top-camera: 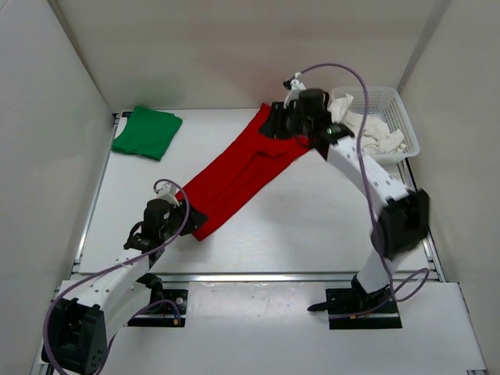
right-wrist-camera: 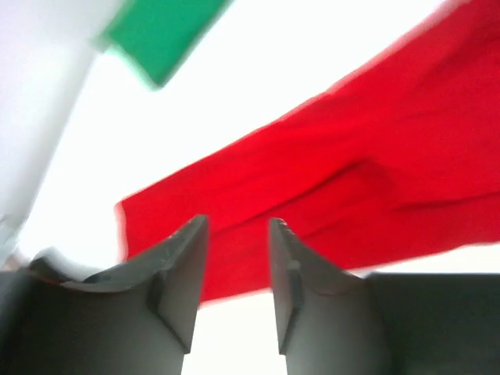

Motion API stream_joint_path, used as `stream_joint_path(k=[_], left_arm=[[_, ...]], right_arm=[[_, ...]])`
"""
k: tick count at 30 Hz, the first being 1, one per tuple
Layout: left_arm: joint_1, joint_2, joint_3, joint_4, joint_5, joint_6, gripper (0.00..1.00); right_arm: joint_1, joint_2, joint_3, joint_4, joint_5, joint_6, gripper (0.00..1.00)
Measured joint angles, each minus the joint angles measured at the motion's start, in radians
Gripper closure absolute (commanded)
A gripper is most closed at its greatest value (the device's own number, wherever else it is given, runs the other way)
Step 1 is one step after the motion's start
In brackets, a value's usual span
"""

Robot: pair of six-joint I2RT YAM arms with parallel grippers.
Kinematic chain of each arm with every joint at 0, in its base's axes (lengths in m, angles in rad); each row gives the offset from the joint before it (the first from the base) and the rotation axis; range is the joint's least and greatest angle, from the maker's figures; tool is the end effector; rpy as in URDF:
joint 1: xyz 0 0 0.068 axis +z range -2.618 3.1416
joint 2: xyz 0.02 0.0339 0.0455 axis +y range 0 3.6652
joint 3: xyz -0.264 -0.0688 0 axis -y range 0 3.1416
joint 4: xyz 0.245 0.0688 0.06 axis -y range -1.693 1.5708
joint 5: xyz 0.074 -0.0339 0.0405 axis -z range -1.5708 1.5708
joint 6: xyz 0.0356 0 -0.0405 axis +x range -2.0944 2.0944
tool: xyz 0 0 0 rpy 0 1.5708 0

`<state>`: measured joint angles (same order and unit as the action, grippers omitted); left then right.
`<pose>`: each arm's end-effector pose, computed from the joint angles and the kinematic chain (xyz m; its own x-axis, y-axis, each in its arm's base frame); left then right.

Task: Fold and stack the t-shirts
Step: Rotate the tshirt 90 degrees

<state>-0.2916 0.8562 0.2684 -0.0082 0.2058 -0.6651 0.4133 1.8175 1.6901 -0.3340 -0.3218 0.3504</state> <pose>0.1648 -0.0571 0.1659 -0.6967 -0.4216 -0.5804 0.0171 0.7991 -0.6010 0.3907 0.1837 0.3499 -0.6028 0.0912 -0.7927 -0.4615 0.7705 0.4396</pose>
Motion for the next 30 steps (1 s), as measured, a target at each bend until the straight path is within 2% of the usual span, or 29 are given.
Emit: stream_joint_path(k=[1, 2, 3, 5, 7, 8, 9, 12, 16, 21, 22, 24, 25, 26, 30], left_arm=[[0.013, -0.007, 0.000, -0.007, 0.005, 0.003, 0.48], [0.028, -0.016, 0.000, -0.014, 0.008, 0.006, 0.48], [0.042, -0.024, 0.000, -0.021, 0.011, 0.010, 0.47], [0.063, -0.046, 0.000, -0.037, 0.012, 0.019, 0.49], [0.070, -0.063, 0.003, -0.053, 0.012, 0.028, 0.47], [0.072, -0.066, 0.007, -0.061, 0.013, 0.031, 0.47], [0.072, -0.067, 0.012, -0.067, 0.013, 0.034, 0.48], [0.070, -0.069, 0.020, -0.072, 0.013, 0.037, 0.48], [0.067, -0.097, 0.020, -0.087, 0.015, 0.037, 0.47], [0.086, -0.137, 0.020, -0.102, 0.020, 0.039, 0.48], [0.089, -0.140, 0.020, -0.105, 0.020, 0.042, 0.48], [0.091, -0.140, 0.021, -0.116, 0.019, 0.046, 0.47], [0.089, -0.140, 0.021, -0.121, 0.019, 0.048, 0.48], [0.085, -0.138, 0.021, -0.124, 0.018, 0.049, 0.48], [0.064, -0.118, 0.023, -0.127, 0.009, 0.053, 0.49]], right_arm=[[0.032, -0.101, -0.107, 0.049, 0.003, 0.006, 0.78], [0.072, -0.187, -0.231, 0.119, 0.010, 0.019, 0.90], [0.114, -0.251, -0.355, 0.186, 0.014, 0.032, 0.98], [0.185, -0.340, -0.565, 0.286, 0.016, 0.079, 0.99], [0.230, -0.335, -0.713, 0.354, 0.022, 0.134, 0.90], [0.247, -0.285, -0.763, 0.375, 0.034, 0.158, 0.79], [0.263, -0.235, -0.800, 0.378, 0.046, 0.180, 0.70], [0.303, -0.108, -0.848, 0.382, 0.060, 0.241, 0.53], [0.342, -0.076, -0.801, 0.465, 0.103, 0.276, 0.49], [0.378, 0.072, -0.687, 0.530, 0.126, 0.330, 0.53], [0.381, 0.097, -0.664, 0.546, 0.124, 0.342, 0.58], [0.385, 0.145, -0.621, 0.570, 0.121, 0.357, 0.78], [0.385, 0.161, -0.612, 0.579, 0.119, 0.364, 0.94], [0.385, 0.172, -0.609, 0.582, 0.119, 0.368, 0.99], [0.356, 0.150, -0.660, 0.607, 0.089, 0.383, 1.00]])
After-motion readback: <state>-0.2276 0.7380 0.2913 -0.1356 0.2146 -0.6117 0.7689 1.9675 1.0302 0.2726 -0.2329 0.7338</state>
